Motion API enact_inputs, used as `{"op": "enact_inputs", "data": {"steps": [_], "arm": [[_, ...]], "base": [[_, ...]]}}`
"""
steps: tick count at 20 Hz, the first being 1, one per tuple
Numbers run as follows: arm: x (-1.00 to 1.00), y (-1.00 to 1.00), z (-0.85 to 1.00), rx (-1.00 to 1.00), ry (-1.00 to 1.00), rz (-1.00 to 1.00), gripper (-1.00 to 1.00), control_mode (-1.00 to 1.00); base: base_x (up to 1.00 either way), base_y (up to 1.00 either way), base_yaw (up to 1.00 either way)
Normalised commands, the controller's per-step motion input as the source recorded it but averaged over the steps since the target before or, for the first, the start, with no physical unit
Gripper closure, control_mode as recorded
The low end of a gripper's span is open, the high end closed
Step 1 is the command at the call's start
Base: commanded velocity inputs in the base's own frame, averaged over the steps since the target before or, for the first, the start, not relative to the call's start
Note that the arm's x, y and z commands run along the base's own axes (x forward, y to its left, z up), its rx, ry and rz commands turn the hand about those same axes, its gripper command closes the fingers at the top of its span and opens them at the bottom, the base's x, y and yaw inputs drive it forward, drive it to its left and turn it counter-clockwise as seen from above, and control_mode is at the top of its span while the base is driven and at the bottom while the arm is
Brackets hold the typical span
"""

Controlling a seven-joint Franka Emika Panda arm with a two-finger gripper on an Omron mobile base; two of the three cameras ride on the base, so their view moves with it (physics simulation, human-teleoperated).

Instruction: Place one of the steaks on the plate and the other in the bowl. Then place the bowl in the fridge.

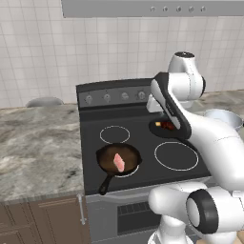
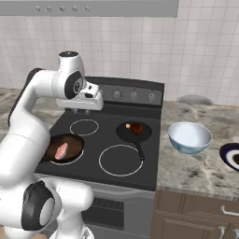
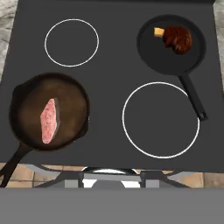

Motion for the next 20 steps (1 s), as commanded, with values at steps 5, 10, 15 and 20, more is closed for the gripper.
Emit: {"op": "enact_inputs", "data": {"steps": [5, 10, 15, 20], "arm": [[0.19, -0.01, 0.00, 0.01, 0.00, 0.01, -1.00, -1.00], [0.27, -0.09, -0.08, -0.02, 0.02, 0.01, -1.00, -1.00], [0.52, -0.64, -0.39, -0.14, 0.18, -0.06, -1.00, -1.00], [0.54, -0.90, -0.10, 0.02, 0.06, 0.22, -1.00, -1.00]], "base": [[0.00, 0.00, 0.00], [0.00, 0.00, 0.00], [0.00, 0.00, 0.00], [0.00, 0.00, 0.00]]}}
